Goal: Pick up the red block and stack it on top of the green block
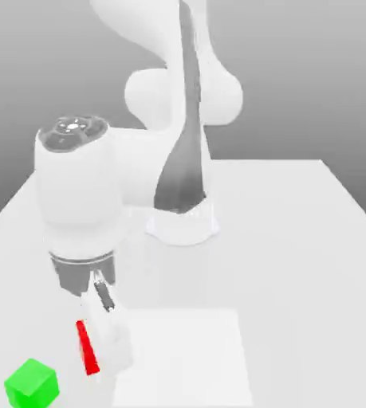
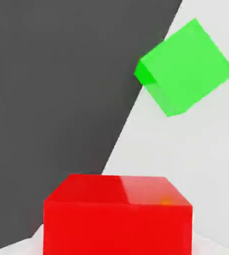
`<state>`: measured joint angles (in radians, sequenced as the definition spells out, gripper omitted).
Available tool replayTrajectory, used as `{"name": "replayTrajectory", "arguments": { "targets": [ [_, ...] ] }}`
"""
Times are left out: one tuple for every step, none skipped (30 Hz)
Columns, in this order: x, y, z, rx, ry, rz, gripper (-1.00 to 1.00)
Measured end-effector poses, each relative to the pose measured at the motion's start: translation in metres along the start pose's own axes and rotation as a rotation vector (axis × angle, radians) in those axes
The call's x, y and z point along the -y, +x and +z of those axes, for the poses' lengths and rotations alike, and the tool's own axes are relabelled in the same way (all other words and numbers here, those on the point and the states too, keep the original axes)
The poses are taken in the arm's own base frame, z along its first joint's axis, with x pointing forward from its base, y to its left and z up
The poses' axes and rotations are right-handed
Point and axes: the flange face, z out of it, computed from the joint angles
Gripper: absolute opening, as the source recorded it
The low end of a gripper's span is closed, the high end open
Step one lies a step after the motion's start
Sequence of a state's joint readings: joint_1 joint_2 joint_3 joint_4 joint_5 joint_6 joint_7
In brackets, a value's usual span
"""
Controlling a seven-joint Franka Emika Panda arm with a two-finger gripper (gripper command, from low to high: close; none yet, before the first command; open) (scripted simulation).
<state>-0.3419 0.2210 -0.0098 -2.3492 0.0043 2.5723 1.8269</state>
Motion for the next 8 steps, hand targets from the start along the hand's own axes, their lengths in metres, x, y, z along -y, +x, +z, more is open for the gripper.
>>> {"name": "replayTrajectory", "arguments": {
  "targets": [
    [0.011, 0.018, 0.006, 0.001, 0.0, 0.079, -1.0],
    [0.016, 0.027, 0.016, 0.001, 0.0, 0.118, -1.0],
    [0.018, 0.032, 0.029, 0.0, 0.0, 0.138, -1.0],
    [0.019, 0.034, 0.043, 0.0, 0.0, 0.147, -1.0],
    [0.019, 0.035, 0.052, 0.0, 0.0, 0.152, 1.0],
    [0.019, 0.035, 0.052, 0.0, 0.0, 0.152, 1.0],
    [0.019, 0.035, 0.052, 0.0, 0.0, 0.152, 1.0],
    [0.019, 0.035, 0.052, 0.0, 0.0, 0.152, 1.0]
  ]
}}
